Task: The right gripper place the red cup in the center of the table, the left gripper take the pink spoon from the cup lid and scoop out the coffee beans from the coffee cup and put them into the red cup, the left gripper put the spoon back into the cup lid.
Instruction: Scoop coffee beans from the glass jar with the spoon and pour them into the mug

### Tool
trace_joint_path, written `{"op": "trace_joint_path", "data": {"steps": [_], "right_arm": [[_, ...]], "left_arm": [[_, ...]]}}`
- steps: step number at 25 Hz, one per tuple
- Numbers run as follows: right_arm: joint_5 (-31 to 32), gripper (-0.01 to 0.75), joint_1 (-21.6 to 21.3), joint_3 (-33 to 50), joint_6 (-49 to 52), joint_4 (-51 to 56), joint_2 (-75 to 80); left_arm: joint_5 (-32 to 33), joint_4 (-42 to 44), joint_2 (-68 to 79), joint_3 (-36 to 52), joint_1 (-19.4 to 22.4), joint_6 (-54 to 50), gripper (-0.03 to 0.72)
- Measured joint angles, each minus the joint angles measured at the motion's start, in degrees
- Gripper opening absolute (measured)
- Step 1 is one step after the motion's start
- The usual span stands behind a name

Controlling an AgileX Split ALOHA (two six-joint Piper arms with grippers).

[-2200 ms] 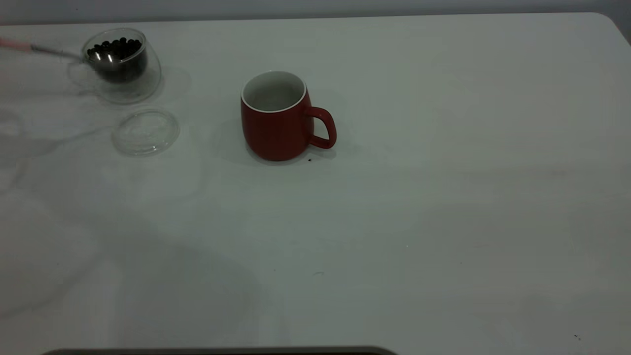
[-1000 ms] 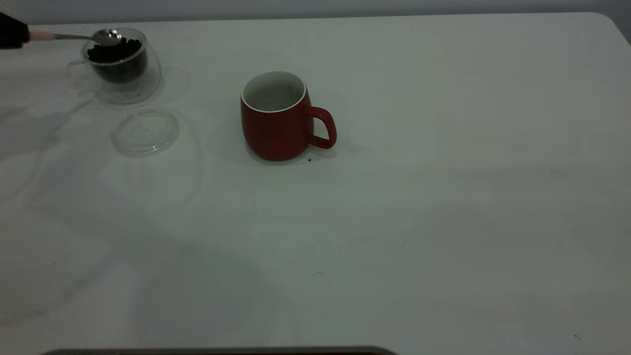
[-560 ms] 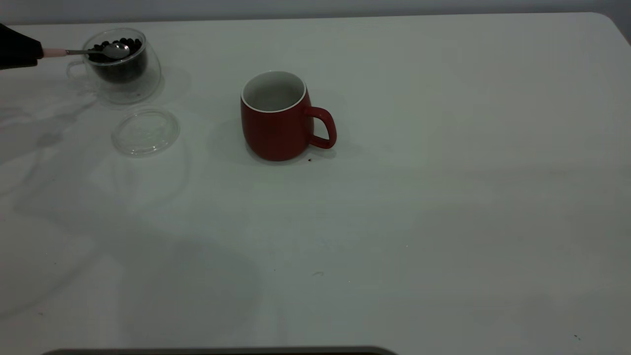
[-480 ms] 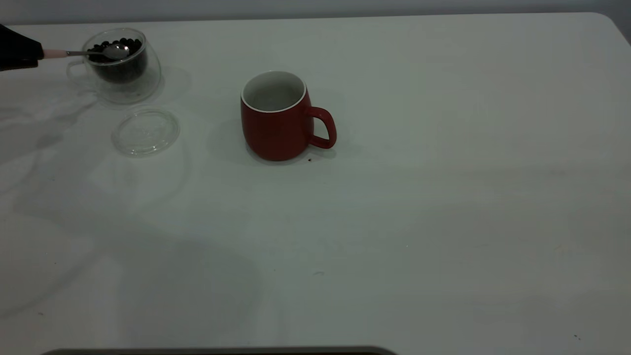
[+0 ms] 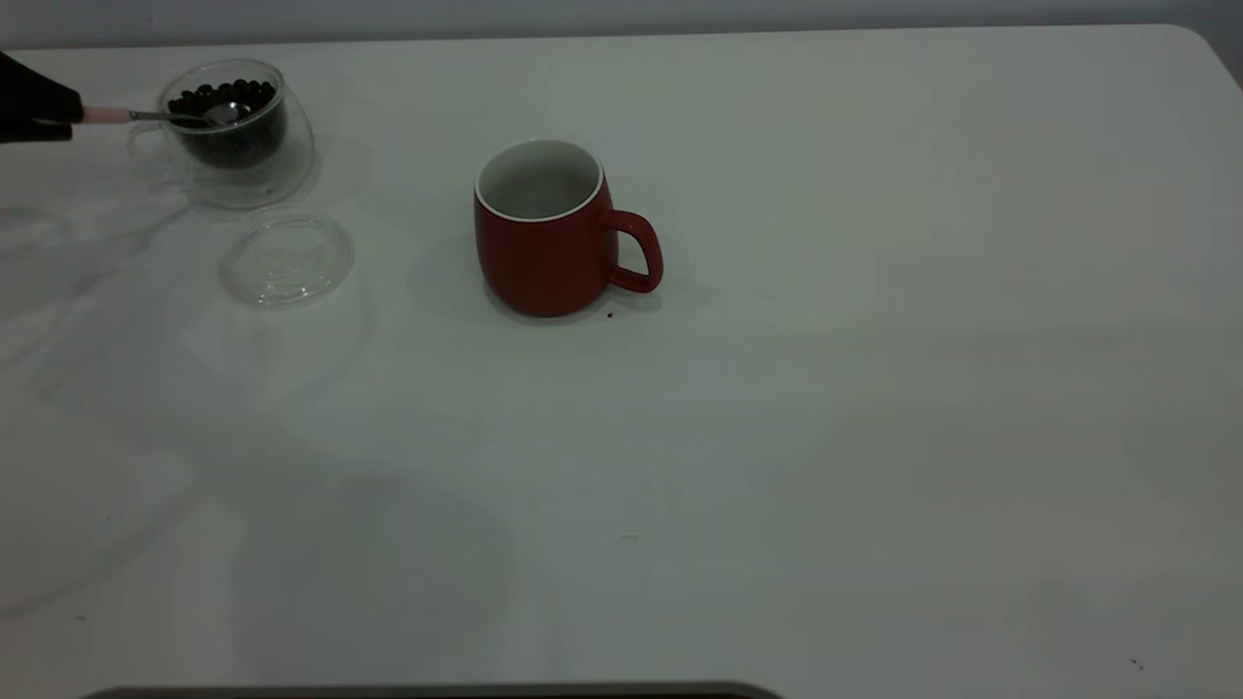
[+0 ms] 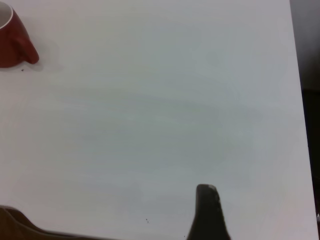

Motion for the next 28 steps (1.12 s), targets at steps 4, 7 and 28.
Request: {"op": "trace_joint_path", "data": {"steps": [4,7,28], "right_arm": [[0.0,0.591,0.0,0.0,0.0,0.0,0.0],[0.0,0.591,0.0,0.0,0.0,0.0,0.0],[0.0,0.591,0.0,0.0,0.0,0.0,0.0]], "left_arm": [[1.0,1.7,0.0,-1.6,0.0,-4.3,0.123],[2.2,3.0,0.2,-1.9,0.0,-6.5,0.123],[9.6,-1.6,2.8,-2.0,5.0,-9.9,0.123]]}}
